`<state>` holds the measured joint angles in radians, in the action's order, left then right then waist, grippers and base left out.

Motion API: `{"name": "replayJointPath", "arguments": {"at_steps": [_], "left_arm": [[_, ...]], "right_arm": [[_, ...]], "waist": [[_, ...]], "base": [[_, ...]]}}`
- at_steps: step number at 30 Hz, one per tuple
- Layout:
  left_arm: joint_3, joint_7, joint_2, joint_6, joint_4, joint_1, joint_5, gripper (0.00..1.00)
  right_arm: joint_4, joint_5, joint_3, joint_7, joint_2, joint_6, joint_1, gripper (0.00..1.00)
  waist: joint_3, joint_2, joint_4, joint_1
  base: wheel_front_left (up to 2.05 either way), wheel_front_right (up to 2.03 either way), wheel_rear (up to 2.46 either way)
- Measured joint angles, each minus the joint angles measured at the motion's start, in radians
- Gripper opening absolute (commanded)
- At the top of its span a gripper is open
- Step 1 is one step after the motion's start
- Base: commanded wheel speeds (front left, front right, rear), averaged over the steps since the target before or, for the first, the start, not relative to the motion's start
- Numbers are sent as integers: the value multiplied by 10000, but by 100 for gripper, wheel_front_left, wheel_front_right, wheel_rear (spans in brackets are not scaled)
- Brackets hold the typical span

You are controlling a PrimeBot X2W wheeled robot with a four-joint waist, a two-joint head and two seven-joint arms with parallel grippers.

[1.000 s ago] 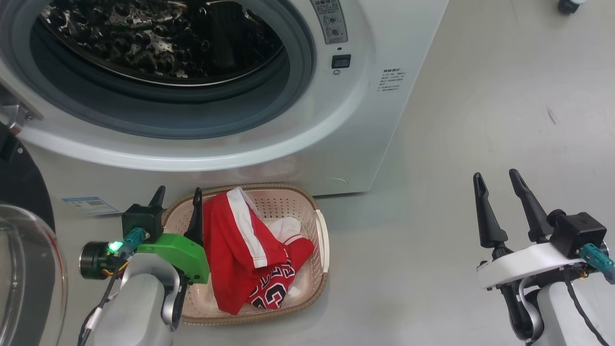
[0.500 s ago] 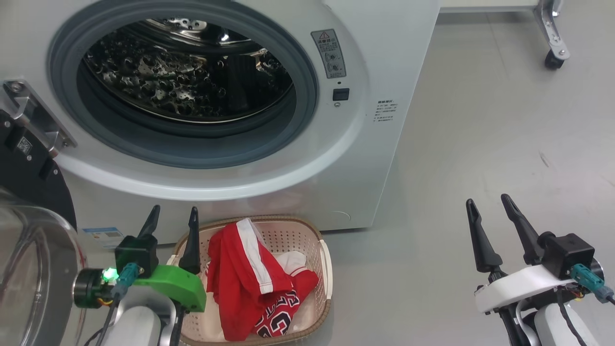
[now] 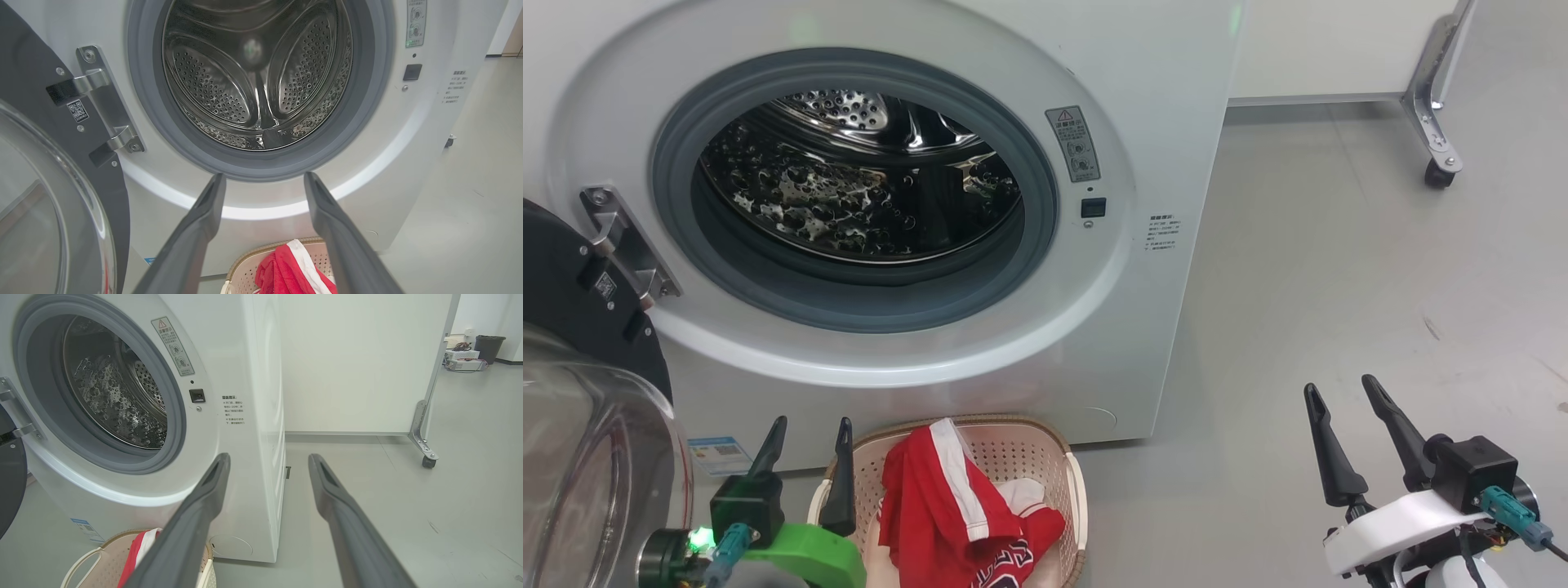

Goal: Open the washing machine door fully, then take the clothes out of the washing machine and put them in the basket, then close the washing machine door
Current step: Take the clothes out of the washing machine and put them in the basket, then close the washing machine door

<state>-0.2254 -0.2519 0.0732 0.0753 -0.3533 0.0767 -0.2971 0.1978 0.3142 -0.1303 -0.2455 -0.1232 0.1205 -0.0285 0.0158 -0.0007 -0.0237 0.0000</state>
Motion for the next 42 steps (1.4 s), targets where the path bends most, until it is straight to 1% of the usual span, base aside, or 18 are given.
{"name": "replayJointPath", "arguments": {"at_steps": [4,21,23,29,31,42], "left_arm": [[-31,0,54,4,274,-315,65,100],[-44,13,176,136,1241,-900,182,100],[-46,13,184,171,1369,-960,265,100],[-44,58,251,198,1670,-1084,372,100],[-35,134,299,228,1781,-1118,447,100],[259,128,336,337,2228,-1264,784,100]], "right_arm": [[-176,0,6,38,13,-92,-186,100],[-575,2,4,178,63,-109,-416,100],[-591,2,4,207,63,-192,-439,100],[-679,2,2,245,63,-196,-484,100],[-727,6,2,247,63,-261,-508,100],[-846,17,4,307,59,-268,-602,100]], "waist": [[-135,0,-88,0],[-95,0,-205,0],[-117,0,-210,0],[-129,1,-209,0],[-123,1,-194,1],[-103,0,-143,1]], "base": [[0,0,0],[0,0,0],[0,0,0],[0,0,0],[0,0,0],[-17,17,0]]}}
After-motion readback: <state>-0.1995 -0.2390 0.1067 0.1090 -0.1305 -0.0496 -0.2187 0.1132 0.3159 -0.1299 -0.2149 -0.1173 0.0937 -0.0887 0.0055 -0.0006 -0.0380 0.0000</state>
